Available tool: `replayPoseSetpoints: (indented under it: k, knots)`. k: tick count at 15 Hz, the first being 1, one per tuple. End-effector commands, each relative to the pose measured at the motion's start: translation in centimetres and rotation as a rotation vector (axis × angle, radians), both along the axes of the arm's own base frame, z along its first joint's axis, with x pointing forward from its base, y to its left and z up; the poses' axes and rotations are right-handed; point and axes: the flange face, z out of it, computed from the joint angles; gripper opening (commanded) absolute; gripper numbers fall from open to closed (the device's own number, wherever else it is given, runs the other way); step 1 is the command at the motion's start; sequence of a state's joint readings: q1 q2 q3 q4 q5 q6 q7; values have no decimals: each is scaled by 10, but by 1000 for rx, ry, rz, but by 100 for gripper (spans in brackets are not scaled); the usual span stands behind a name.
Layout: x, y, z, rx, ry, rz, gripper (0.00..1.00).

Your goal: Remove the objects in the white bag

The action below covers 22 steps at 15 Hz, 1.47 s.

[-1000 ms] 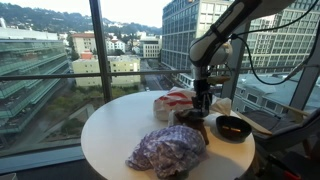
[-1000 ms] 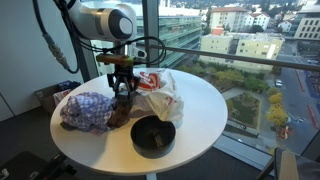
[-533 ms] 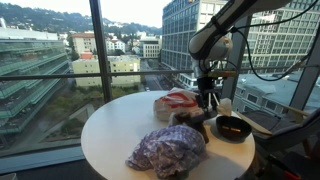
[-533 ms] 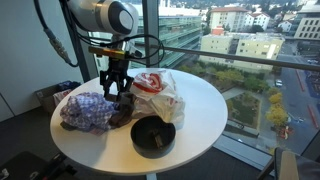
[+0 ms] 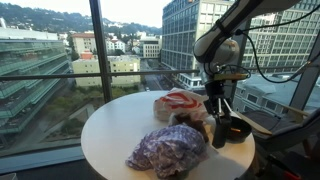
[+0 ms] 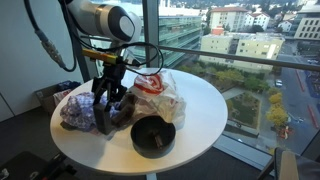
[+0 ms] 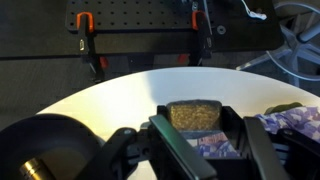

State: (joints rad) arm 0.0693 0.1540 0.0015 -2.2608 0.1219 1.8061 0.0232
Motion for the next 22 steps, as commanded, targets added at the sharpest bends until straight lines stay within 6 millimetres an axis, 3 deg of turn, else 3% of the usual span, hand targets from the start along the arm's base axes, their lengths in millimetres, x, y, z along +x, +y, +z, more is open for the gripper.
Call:
replayPoseSetpoints:
  k: [1,2,3,5,6,7,8,9,11,13,17,22]
  knots:
    - [-28,-2,-24,94,58,-62,34]
    - [-33,-3,-31,121,63,-74,39]
    - [-34,-5,-36,146,51,-92,32]
    - [-34,-11,-44,176,19,-125,30]
    - [-32,-14,-46,184,-10,-136,48]
    - [-30,-18,-48,197,-38,-144,46]
    - [-29,-22,-50,199,-57,-155,56]
    - [-27,-26,-49,196,-70,-160,80]
    - [-21,-34,-47,177,-128,-150,83]
    - [-11,-38,-42,112,-213,-91,98]
    - [7,-40,-28,31,-362,15,100]
    - [21,-16,0,18,-517,111,100]
